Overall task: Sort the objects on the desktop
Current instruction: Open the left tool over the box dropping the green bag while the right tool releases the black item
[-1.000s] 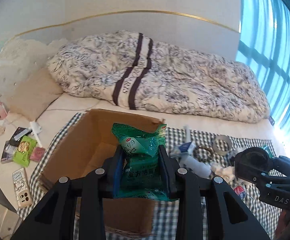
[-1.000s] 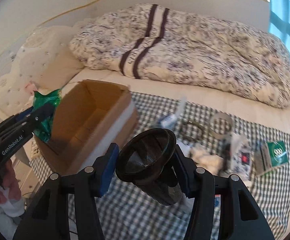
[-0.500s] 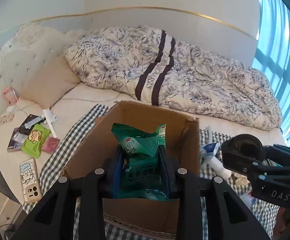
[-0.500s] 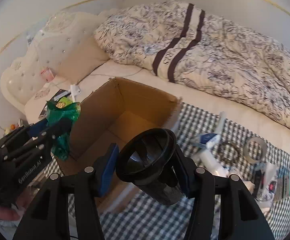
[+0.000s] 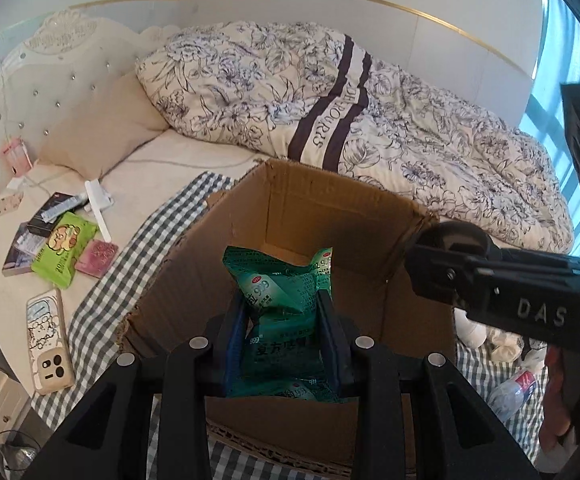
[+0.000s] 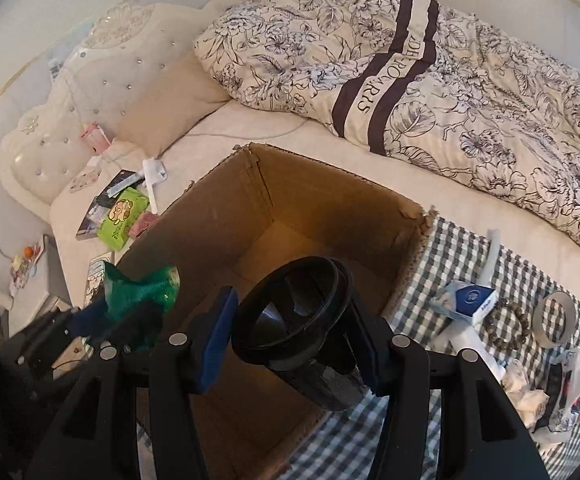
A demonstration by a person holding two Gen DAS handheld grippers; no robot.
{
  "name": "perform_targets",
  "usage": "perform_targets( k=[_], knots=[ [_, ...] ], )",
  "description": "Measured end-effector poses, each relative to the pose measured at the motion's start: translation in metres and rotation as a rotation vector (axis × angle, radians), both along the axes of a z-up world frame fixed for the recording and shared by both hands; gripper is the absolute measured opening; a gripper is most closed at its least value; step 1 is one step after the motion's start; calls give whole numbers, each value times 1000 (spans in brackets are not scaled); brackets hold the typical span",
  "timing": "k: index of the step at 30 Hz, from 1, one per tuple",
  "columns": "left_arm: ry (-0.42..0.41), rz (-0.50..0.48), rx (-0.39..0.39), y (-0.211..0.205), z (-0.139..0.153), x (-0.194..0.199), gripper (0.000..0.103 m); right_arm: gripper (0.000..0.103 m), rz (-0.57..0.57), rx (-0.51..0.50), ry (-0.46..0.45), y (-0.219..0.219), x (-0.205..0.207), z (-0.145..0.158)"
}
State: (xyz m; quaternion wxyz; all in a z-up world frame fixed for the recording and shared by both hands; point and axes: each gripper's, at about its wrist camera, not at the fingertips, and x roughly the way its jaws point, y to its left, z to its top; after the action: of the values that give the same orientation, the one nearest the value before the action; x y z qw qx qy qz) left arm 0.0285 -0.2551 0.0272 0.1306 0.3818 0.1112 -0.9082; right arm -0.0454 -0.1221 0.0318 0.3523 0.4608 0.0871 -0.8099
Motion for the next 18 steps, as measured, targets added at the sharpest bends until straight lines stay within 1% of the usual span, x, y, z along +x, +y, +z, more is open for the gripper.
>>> perform_targets(
  k=[2, 4, 5, 6, 7, 8, 10, 14, 18],
  knots=[
    [-4, -1, 8, -2, -4, -2, 33, 54, -1, 9, -4, -5, -2, -4],
    [-1, -9, 12, -3, -7, -3, 39, 54, -11, 12, -4, -7, -4, -7],
    [5, -15, 9, -2, -8, -4, 56, 55, -19, 1, -4, -6, -5, -6],
    [9, -20, 2, -1, -8, -4, 87, 64, -29, -21, -9, -4, -8, -4],
    [12, -17, -11, -1, -8, -4, 99, 78, -39, -37, -16, -2, -9, -3],
    [24, -10, -27, 1, -7, -3, 103, 83, -60, -56, -23, 1, -11, -2],
    [41, 1, -44, 2, -5, 0, 103, 84, -80, -83, -35, 7, -15, 1],
    [22, 12, -38, 4, -6, -1, 103, 84, -96, -82, -28, 17, -15, 8],
    [26, 9, -46, 15, 2, 4, 103, 84, -104, -94, -17, 33, -11, 17]
  ],
)
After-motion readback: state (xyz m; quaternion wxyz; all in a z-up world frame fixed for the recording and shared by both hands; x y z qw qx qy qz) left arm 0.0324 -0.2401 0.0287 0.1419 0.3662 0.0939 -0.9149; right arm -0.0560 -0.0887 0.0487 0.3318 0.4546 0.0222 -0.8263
